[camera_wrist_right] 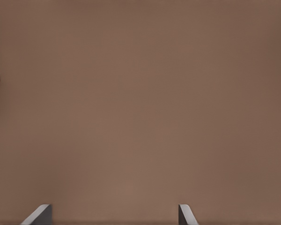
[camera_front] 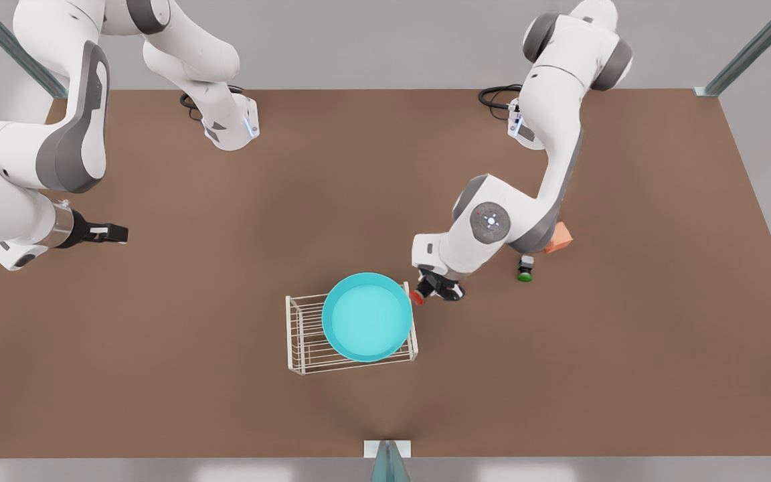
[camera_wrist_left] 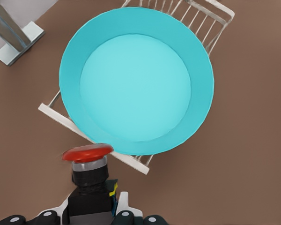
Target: Place the plate on the shelf with right arm and place the red button switch in the plate with left arm
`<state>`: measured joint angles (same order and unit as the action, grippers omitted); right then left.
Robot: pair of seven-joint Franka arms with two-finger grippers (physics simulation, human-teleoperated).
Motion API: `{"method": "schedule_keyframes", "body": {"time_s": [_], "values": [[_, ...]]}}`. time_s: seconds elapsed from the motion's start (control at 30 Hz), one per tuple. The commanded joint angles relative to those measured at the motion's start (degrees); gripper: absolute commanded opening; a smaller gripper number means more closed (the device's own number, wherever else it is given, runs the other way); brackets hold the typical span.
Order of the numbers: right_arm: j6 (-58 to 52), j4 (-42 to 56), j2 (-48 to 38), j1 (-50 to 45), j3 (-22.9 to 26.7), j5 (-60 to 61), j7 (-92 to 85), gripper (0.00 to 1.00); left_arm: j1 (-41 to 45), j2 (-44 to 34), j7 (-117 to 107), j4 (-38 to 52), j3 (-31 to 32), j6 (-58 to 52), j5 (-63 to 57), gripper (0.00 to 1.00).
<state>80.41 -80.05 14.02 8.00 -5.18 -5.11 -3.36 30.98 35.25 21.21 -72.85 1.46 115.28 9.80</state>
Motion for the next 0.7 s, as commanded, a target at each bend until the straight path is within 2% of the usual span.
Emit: {"method": "schedule_keyframes", "body": {"time_s": [0.0, 0.1, 0.23, 0.27, 0.3, 0.4, 0.43, 0.5, 0.57, 0.6, 0.63, 0.67], "values": [[0.01, -0.02, -0.04, 0.0, -0.01, 0.1, -0.95, 1.0, 1.8, 3.24, -70.16, 3.85, 0.04, -2.78, 0.04, 0.43], [0.01, -0.02, -0.13, 0.0, -0.01, 0.1, -0.86, 1.0, 3.04, 11.59, -72.89, 14.4, 0.04, 1.79, 0.13, 0.43], [0.01, -0.02, -0.13, 0.0, 0.08, 0.1, -0.86, 1.0, 3.21, 13.97, -73.59, 15.98, 0.04, 5.84, 0.22, 0.44], [0.01, -0.02, -0.04, 0.0, 0.08, 0.1, -0.86, 1.0, 3.21, 13.97, -73.5, 15.99, 0.04, 5.84, 0.22, 0.55], [0.01, -0.02, -0.04, 0.0, 0.08, 0.1, -0.86, 1.0, 3.39, 13.97, -73.33, 15.81, -0.05, 5.31, -0.13, 1.0], [0.01, -0.02, -0.13, 0.0, 0.08, 0.19, -0.86, 1.0, 3.48, 13.35, -73.5, 15.63, -0.05, 1.53, -2.95, 1.0], [0.01, 0.07, -0.13, 0.0, 0.08, 0.18, -0.86, 1.0, 1.02, 10.37, -72.63, 15.9, -0.58, -7.5, -3.47, 1.0], [0.01, 0.07, -0.22, 0.0, 0.08, 0.19, -0.69, 1.0, -10.31, -0.18, -52.69, 17.39, -0.93, -29.84, -5.23, 1.0], [-0.08, 0.33, -0.57, 0.0, 0.08, 0.01, -0.34, 1.0, -14.98, -4.32, -33.44, 17.39, -1.02, -40.48, -12.87, 1.0], [-0.43, 0.95, -0.66, -0.09, -0.01, 0.1, -0.16, 1.0, -15.86, -5.19, -24.65, 17.48, -1.02, -43.82, -15.08, 1.0], [-0.69, 0.95, -0.92, -0.35, -0.01, 0.01, -0.16, 1.0, -18.84, -7.47, -17.8, 15.91, 0.56, -40.41, -15.96, 1.0], [-0.78, 0.95, -1.27, -0.44, -0.01, 0.01, -0.16, 1.0, -22.44, -13.1, -13.13, 7.04, 3.81, -37.76, -15.61, 1.0]]}}
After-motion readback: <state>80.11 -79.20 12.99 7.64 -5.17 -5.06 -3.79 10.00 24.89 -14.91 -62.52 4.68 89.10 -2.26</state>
